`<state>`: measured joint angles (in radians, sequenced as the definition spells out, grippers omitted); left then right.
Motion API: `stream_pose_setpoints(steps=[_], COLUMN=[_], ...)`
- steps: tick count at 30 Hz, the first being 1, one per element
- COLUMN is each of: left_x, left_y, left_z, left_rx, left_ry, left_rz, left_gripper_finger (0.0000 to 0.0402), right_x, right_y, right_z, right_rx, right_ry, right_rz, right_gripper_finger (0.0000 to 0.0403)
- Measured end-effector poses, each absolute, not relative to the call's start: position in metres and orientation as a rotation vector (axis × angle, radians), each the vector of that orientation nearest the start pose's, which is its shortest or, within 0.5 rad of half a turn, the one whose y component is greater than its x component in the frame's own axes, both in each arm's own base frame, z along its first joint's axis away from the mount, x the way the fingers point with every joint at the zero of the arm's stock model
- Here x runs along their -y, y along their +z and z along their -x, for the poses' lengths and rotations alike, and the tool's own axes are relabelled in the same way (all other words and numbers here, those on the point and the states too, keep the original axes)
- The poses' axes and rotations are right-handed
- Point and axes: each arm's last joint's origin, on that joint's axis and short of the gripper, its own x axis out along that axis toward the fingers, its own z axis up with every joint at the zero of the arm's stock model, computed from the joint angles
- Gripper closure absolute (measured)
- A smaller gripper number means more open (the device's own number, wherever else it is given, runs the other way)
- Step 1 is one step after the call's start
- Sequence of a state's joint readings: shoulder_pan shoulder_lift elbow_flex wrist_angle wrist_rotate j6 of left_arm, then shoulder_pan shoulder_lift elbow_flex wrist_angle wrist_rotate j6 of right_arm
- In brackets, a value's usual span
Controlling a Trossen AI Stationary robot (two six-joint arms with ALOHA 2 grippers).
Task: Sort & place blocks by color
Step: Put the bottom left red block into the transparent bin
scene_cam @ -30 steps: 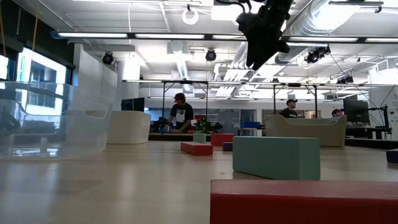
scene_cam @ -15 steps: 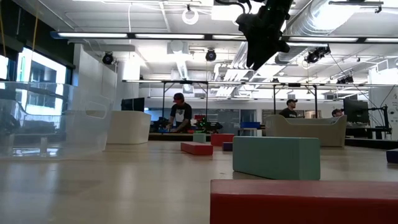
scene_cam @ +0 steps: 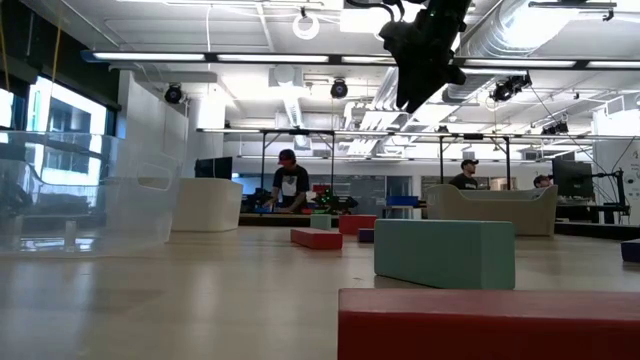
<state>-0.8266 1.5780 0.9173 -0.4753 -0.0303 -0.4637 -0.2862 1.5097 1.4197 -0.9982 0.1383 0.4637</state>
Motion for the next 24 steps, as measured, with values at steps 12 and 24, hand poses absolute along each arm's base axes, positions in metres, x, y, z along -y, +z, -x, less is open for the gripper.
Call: stream_pose_setpoints(steps=[12, 24], left_x=[0.158, 0.092], left_y=[0.225, 0.256], left_z=[-0.208, -0.195], left_rx=[-1.056, -1.034], left_ry=[-0.221, 0.073], left_rz=[-0.005, 0.01], left_gripper_finger=[0.0401, 0.0401], right_x=[0.087, 0.087], right_y=[0.319, 0.319], right_z=[-0.285, -0.285], right_rx=[-0.99, -0.986], right_ry=[-0.613, -0.619], right_rz=[-0.502, -0.51], right_gripper_finger=[0.0276, 0.0276])
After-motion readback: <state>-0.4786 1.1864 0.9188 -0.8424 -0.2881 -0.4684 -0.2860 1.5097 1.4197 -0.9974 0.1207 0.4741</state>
